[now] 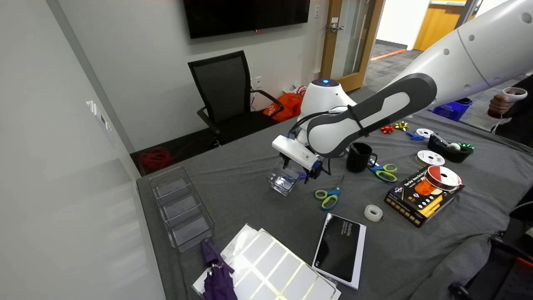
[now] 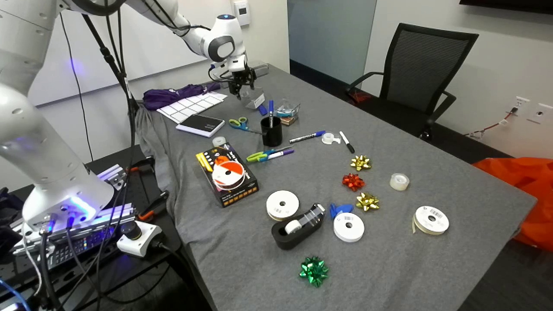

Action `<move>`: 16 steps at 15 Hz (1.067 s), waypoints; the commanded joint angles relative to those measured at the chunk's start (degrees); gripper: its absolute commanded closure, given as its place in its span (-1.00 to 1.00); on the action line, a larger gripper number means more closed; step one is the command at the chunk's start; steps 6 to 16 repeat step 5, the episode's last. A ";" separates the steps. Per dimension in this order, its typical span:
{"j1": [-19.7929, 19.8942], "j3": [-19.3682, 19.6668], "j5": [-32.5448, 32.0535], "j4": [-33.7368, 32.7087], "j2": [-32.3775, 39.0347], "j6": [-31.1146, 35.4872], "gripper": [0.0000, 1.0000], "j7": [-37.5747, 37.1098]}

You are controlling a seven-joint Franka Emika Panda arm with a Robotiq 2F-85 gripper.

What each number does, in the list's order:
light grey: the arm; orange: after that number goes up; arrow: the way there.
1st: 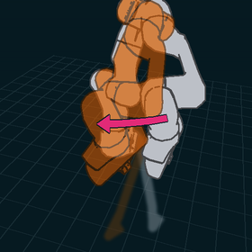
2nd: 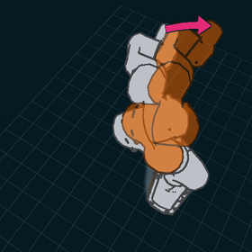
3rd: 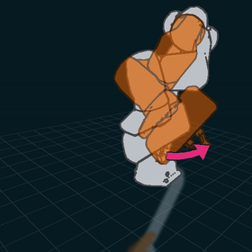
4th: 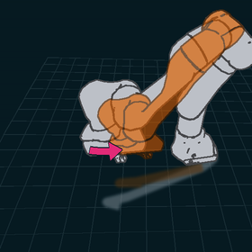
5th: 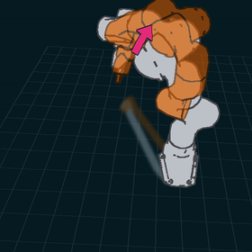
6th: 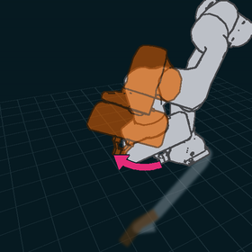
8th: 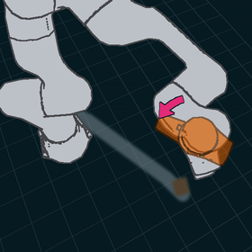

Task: Move the colorless bowl forward

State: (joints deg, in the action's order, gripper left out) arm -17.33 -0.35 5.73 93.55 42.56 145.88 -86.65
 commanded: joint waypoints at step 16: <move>1.61 -2.35 0.20 14.38 -12.88 -1.33 -1.00 10.57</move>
